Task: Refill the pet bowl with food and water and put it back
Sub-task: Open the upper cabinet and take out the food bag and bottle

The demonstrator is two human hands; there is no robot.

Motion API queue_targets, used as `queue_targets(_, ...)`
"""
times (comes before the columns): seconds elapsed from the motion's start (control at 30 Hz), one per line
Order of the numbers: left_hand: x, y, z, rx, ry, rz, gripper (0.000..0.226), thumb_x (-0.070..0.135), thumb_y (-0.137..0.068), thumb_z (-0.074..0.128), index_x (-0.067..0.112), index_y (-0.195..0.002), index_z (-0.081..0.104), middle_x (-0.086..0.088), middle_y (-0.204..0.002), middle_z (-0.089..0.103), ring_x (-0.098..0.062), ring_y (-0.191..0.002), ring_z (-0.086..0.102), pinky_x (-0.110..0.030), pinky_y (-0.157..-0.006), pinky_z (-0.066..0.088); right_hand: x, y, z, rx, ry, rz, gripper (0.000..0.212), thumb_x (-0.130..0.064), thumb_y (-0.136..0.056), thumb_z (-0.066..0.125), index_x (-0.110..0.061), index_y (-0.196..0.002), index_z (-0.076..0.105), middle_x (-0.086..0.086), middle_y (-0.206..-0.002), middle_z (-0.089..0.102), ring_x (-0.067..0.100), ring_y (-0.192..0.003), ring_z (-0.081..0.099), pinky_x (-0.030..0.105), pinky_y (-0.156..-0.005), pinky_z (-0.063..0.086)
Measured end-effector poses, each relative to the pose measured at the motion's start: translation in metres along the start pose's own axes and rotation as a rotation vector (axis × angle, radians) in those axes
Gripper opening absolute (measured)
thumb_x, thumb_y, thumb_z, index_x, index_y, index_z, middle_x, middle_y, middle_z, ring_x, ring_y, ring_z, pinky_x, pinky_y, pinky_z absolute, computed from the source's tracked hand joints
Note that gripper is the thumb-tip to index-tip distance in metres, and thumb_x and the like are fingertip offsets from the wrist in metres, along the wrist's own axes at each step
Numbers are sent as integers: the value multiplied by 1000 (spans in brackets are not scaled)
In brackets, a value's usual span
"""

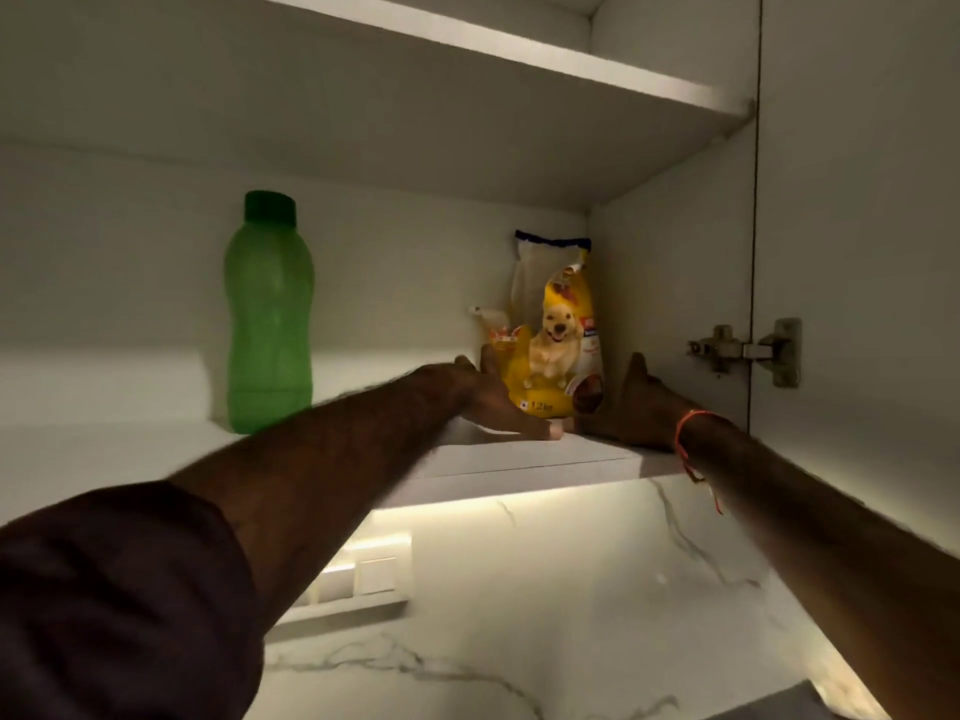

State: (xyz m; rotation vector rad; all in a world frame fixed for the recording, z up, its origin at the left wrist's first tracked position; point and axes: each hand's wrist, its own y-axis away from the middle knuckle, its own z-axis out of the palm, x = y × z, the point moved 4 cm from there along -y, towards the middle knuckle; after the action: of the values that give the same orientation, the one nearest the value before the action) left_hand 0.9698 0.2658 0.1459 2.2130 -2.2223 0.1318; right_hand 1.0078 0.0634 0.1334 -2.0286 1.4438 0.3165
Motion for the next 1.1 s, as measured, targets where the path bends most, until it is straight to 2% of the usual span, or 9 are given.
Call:
queue_targets(0.07,2,3,-13,-8,45,-22,121,85,-73,53,34,-152,-23,-5,-162,-27,-37,-151,-11,-47,-121,3,5,-13,-1,-45,-18,-9,136,-55,-81,78,-11,-156,-27,12,-170,9,35,-152,24,39,-119,29)
queue_targets(0.17,-17,-24,-11,-68,201,-116,154,74,-61,77,21,-140,-44,-1,-164,-20,-33,-152,11,-47,-115,26,10,-35,8,-138,-47,-66,134,-47,-85,77,-11,-153,-32,7,-170,9,30,-154,22,36,-121,23)
queue_targets(0.23,-23,-40,-3,-96,361,-99,161,64,-54,87,22,-143,-41,1,-166,-12,-30,-152,11,-45,-119,24,13,-46,12,-162,-82,-121,133,-45,-81,81,-10,-157,-22,5,-169,17,27,-153,25,36,-122,24)
queue_targets(0.37,-12,-39,3,-75,567,45,137,38,-71,88,17,-155,-19,3,-161,25,-25,-145,30,-41,-119,29,11,-46,11,-161,-126,-255,109,-28,-84,82,-16,-159,4,4,-163,30,25,-149,33,32,-117,31)
queue_targets(0.5,-17,-41,-2,-7,663,56,169,46,-41,99,24,-152,-26,3,-160,25,-27,-140,37,-42,-110,44,10,-41,6,-130,-219,-330,96,-20,-81,84,-21,-155,24,-7,-139,45,11,-128,46,18,-99,36)
queue_targets(0.6,-19,-25,-4,4,733,88,148,46,-46,98,27,-155,-1,5,-150,39,-24,-133,45,-41,-104,49,8,-34,3,-155,-313,-312,87,-34,-73,90,-27,-145,41,-11,-133,55,15,-126,56,27,-105,44)
queue_targets(0.73,-9,5,-3,-106,798,229,51,23,-83,80,36,-126,56,16,-121,68,-7,-112,65,-26,-92,54,11,-26,2,-240,-369,-302,104,-71,-52,87,-29,-142,54,-6,-134,66,17,-121,64,40,-109,49)
queue_targets(0.93,5,43,2,-131,947,317,81,30,-68,88,27,-140,51,5,-133,64,-22,-126,59,-45,-111,42,17,6,-15,-177,-336,-267,83,-59,-65,90,-21,-128,52,-6,-121,66,17,-108,66,33,-86,57)
queue_targets(1.1,27,81,9,-55,1006,398,70,18,-79,82,23,-142,51,-1,-134,64,-27,-125,60,-51,-109,44,18,36,-17,-155,-467,-410,113,-48,-57,100,-24,-149,38,0,-134,65,20,-117,68,46,-97,57)
